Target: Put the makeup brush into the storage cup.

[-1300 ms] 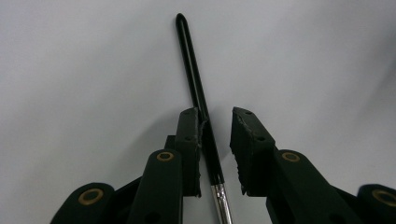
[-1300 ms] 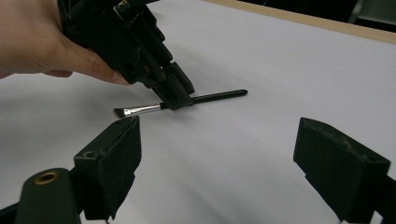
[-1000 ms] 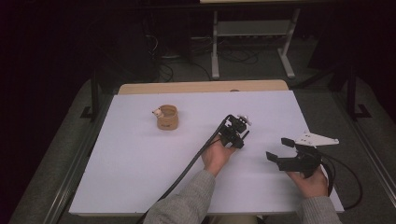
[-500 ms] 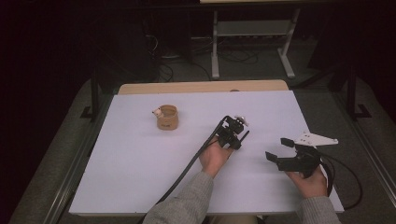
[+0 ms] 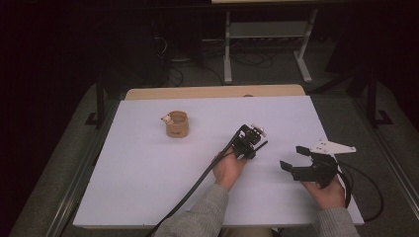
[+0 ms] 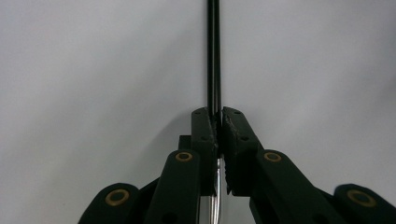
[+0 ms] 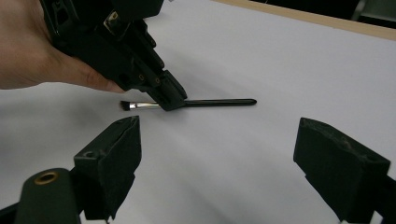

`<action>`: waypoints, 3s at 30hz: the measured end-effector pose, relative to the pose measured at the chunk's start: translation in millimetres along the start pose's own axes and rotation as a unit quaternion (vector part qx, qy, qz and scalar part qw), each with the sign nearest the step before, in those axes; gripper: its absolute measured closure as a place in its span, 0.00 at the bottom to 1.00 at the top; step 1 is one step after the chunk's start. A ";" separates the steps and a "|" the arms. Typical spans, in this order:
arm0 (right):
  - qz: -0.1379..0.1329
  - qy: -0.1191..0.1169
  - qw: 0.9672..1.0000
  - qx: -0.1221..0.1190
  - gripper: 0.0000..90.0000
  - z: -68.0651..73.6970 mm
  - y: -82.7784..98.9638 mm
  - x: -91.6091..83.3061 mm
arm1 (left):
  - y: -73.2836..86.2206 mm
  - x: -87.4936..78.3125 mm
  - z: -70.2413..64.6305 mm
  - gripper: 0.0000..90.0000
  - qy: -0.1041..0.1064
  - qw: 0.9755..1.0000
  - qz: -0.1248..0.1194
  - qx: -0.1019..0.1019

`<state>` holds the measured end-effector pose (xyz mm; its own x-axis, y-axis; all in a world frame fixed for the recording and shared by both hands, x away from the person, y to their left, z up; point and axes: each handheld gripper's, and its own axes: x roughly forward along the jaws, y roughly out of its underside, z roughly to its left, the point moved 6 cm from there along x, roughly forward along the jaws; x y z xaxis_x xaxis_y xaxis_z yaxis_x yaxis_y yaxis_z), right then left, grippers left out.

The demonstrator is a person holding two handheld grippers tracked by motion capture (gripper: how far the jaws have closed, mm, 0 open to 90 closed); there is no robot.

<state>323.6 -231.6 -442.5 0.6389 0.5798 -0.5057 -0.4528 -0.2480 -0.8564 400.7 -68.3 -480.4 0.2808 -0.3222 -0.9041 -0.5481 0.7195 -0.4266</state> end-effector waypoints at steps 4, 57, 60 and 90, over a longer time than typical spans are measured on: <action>0.002 -0.001 1.000 -0.004 0.16 1.1 0.1 0.8 | -0.2 -0.2 1.7 0.93 0.011 1.000 0.000 -0.004; 0.038 -0.071 0.993 -0.081 0.16 24.6 -57.9 -0.7 | 29.6 -99.0 17.2 0.93 0.094 0.988 -0.056 0.106; 0.041 -0.075 0.993 -0.079 0.16 24.3 -59.9 -1.3 | 33.6 -100.8 19.6 0.93 0.098 0.988 -0.056 0.107; 0.060 -0.126 0.981 -0.137 0.16 44.9 -95.5 5.1 | 53.7 -124.8 24.6 0.93 0.112 0.982 -0.069 0.132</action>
<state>342.1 -170.2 -358.7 0.4023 0.6985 -0.5917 -0.3084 -0.5052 -0.8060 355.6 25.7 -389.8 0.1409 -0.5341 -0.8336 -0.2851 0.7844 -0.5508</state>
